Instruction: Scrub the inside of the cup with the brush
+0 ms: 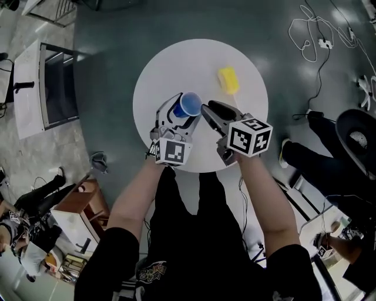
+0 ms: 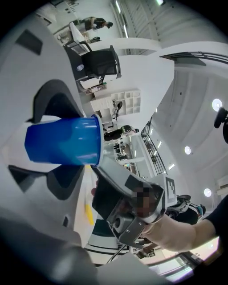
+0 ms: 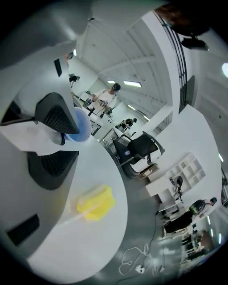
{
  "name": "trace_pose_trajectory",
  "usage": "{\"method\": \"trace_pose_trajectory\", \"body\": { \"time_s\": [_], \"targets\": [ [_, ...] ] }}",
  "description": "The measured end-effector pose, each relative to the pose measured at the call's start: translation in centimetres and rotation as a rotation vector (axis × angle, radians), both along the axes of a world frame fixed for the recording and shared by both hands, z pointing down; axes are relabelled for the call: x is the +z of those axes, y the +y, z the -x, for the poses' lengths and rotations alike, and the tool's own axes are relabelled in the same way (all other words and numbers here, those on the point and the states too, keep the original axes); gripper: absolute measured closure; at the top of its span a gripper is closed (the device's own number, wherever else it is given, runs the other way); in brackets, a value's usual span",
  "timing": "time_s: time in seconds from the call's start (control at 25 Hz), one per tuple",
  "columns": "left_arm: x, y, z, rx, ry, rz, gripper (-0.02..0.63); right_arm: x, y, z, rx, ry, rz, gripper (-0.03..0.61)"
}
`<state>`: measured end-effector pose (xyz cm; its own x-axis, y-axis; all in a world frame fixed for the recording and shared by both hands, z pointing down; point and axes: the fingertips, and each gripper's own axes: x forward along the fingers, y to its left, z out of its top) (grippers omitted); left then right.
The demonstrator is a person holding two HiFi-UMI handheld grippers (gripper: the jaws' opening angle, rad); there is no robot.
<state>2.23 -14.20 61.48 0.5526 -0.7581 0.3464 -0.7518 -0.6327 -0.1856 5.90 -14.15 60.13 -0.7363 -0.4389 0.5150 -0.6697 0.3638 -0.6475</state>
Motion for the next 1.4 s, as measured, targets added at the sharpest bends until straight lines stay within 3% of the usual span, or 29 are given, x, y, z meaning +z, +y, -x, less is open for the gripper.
{"method": "trace_pose_trajectory", "body": {
  "time_s": [0.16, 0.32, 0.48, 0.68, 0.72, 0.8, 1.4],
  "targets": [
    [-0.1, 0.4, 0.8, 0.004, -0.015, -0.004, 0.324, 0.2, -0.4, 0.6, 0.030, -0.091, 0.075, 0.446],
    [-0.2, 0.4, 1.3, -0.005, 0.012, -0.009, 0.324, -0.9, -0.3, 1.1, -0.019, -0.146, 0.053, 0.443],
    [-0.5, 0.7, 1.2, 0.020, 0.020, -0.020, 0.322, -1.2, 0.1, 2.1, -0.083, -0.162, 0.041, 0.399],
    [-0.7, 1.8, 0.9, 0.072, 0.005, -0.045, 0.324, -0.1, 0.3, 3.0, -0.058, -0.227, 0.162, 0.400],
    [-0.8, 1.9, 0.8, 0.079, 0.004, -0.047, 0.324, 0.1, 0.4, 3.2, -0.065, -0.228, 0.176, 0.406],
    [-0.7, 2.1, 0.7, 0.088, -0.003, -0.049, 0.324, 0.3, 0.8, 3.3, -0.079, -0.219, 0.179, 0.503],
    [1.0, 1.9, 1.8, 0.057, -0.049, 0.011, 0.319, -0.9, 0.5, 2.8, -0.025, -0.163, 0.137, 0.543]
  ]
}}
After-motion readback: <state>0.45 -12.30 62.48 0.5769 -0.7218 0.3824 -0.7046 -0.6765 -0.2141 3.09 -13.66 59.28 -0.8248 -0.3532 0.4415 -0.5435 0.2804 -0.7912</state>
